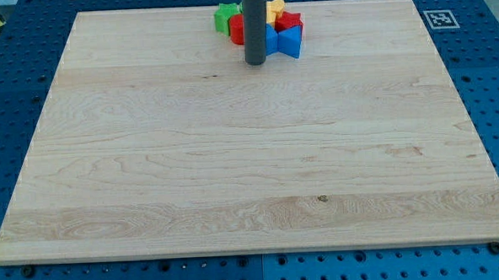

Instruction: Push the green star towards top left corner

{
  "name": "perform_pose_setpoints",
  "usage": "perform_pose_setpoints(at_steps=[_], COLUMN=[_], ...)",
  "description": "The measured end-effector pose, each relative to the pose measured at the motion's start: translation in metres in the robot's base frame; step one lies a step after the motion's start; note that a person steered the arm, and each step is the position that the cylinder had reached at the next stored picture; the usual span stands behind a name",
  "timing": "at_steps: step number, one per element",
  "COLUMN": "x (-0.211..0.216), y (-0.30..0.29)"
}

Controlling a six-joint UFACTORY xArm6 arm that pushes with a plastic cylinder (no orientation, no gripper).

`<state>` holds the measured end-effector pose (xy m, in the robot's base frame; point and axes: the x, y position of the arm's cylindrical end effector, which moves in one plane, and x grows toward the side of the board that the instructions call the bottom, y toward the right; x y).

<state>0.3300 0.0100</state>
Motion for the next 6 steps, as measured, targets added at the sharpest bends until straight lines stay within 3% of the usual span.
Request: perform_pose_setpoints(at_steps=[1,3,4,5,6], x=[0.0,0.056,0.079,0.066,0.001], y=[0.0,0.012,-0.046,-0.117,-0.162])
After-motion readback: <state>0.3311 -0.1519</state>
